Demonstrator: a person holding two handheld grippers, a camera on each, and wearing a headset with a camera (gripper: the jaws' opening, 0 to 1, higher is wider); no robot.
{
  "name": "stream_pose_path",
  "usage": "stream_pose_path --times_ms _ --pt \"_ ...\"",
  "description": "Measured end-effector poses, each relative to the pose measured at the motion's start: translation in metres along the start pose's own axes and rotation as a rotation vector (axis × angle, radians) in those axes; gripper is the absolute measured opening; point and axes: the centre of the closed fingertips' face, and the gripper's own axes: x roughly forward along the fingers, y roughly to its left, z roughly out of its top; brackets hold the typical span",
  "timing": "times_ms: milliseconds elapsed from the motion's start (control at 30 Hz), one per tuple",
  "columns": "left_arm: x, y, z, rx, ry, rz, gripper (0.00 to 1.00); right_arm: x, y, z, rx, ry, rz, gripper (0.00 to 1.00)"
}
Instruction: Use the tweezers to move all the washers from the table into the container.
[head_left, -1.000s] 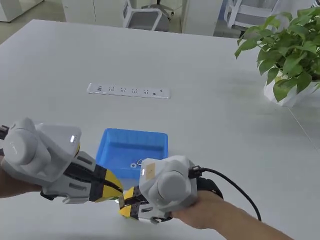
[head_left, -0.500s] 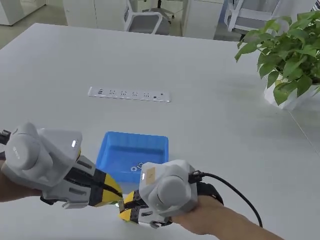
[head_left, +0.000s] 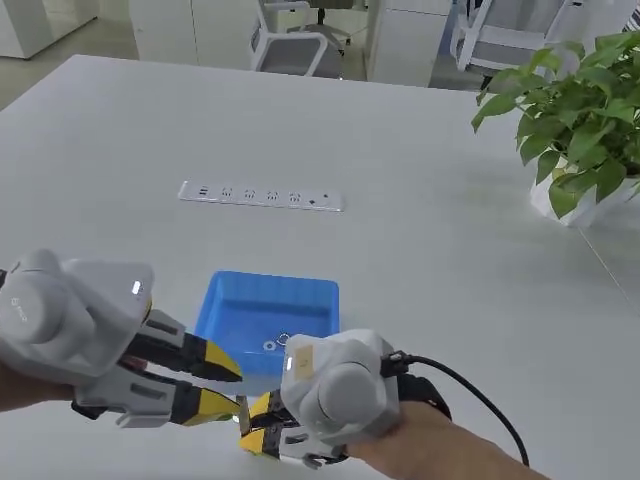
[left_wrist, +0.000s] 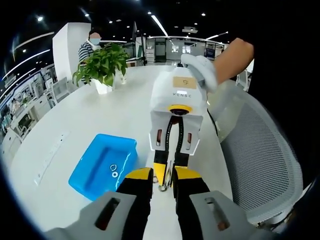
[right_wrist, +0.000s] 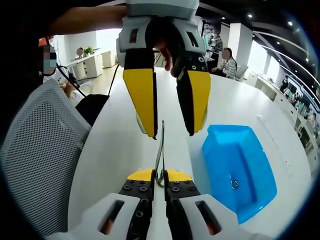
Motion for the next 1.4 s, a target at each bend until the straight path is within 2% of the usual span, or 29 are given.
stream_pose_path --times_ms 200,367,500,667,833,1267,1400 --pt "-0.004 -0.001 -0.003 -0.030 -0.018 0.028 0.26 -0.005 0.000 0.005 -0.008 -0.005 -0.002 0.08" --pt "-0.009 -0.002 -0.003 -0.093 -0.046 0.059 0.32 -0.013 -0.003 0.013 -0.014 -0.018 -0.005 0.08" --pt "-0.014 -0.002 -0.003 -0.133 -0.080 0.094 0.39 -0.019 -0.004 0.020 -0.020 -0.033 -0.004 0.08" --pt "-0.018 0.000 -0.008 -0.174 -0.089 0.143 0.54 -0.028 -0.005 0.030 -0.051 -0.040 0.006 0.08" --pt "-0.023 0.003 -0.010 -0.201 -0.102 0.191 0.62 -0.038 -0.007 0.040 -0.072 -0.048 0.015 0.08" --pt "-0.030 0.012 -0.012 -0.237 -0.116 0.286 0.86 -0.060 -0.032 0.065 -0.121 -0.082 0.014 0.08" --pt "-0.032 0.014 -0.011 -0.240 -0.120 0.298 0.88 -0.064 -0.042 0.070 -0.131 -0.093 0.002 0.08"
